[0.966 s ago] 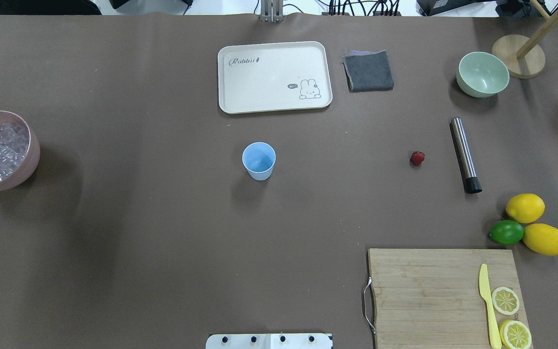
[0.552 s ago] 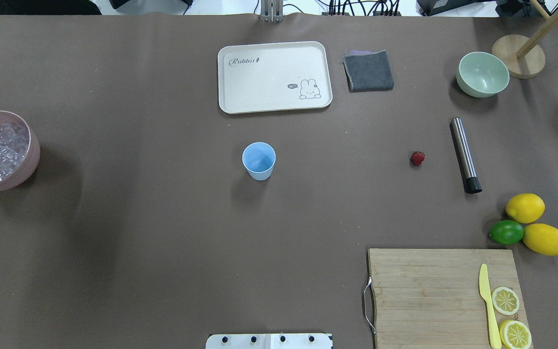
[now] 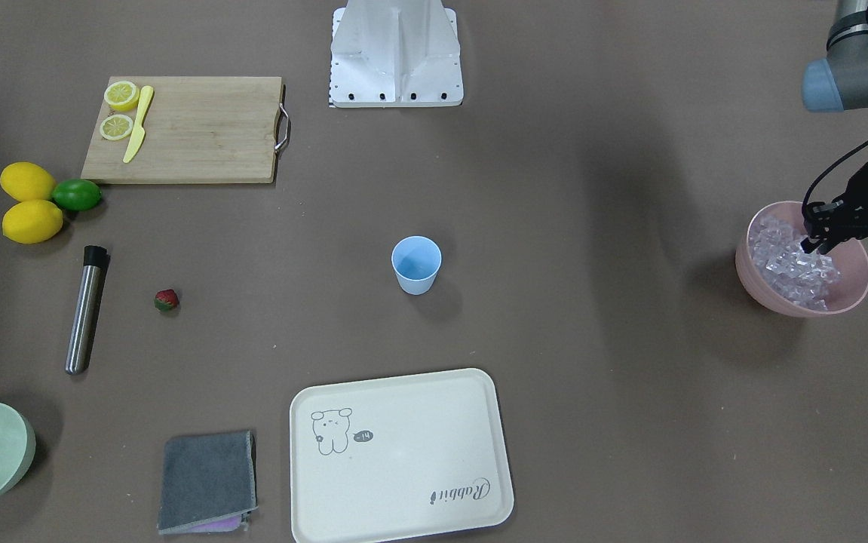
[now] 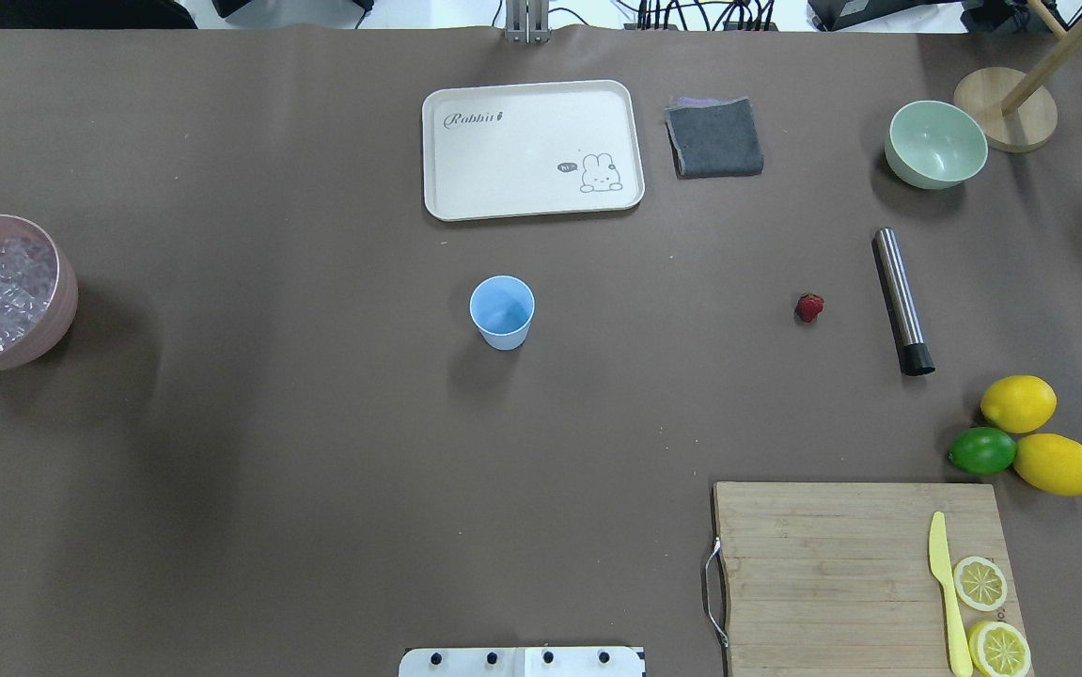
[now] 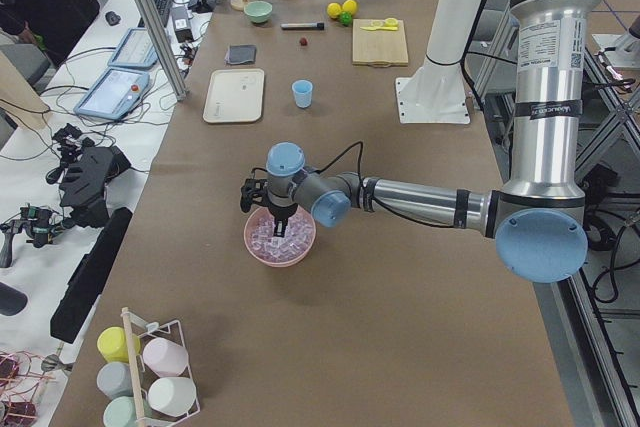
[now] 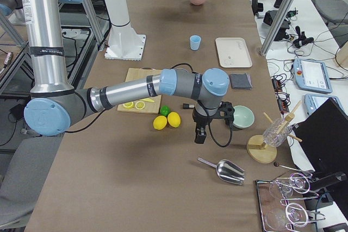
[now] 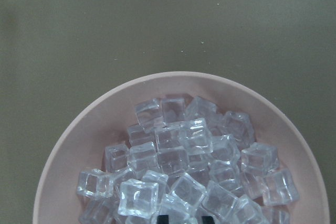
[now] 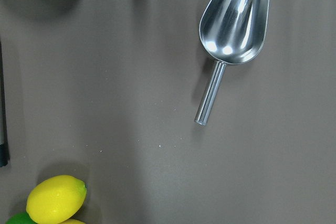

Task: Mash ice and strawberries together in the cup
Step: 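Lift the ice cube with the left gripper and carry it toward the blue cup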

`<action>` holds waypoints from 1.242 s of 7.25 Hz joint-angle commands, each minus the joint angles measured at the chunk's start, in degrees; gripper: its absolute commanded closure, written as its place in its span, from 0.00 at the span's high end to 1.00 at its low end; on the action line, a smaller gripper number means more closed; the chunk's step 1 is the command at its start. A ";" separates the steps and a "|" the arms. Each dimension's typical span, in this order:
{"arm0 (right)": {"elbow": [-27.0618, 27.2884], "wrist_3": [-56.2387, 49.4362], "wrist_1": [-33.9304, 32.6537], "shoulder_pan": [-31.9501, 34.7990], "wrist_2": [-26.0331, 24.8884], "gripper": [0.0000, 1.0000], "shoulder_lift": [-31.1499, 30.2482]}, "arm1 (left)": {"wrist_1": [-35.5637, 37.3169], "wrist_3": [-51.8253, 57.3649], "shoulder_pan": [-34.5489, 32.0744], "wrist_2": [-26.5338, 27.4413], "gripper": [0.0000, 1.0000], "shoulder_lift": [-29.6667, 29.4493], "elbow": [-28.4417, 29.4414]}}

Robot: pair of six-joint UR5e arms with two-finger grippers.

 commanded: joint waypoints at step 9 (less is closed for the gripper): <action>-0.21 0.17 0.44 0.00 0.42 1.00 0.23 | 0.07 -33.55 8.46 6.49 0.00 -20.48 -9.96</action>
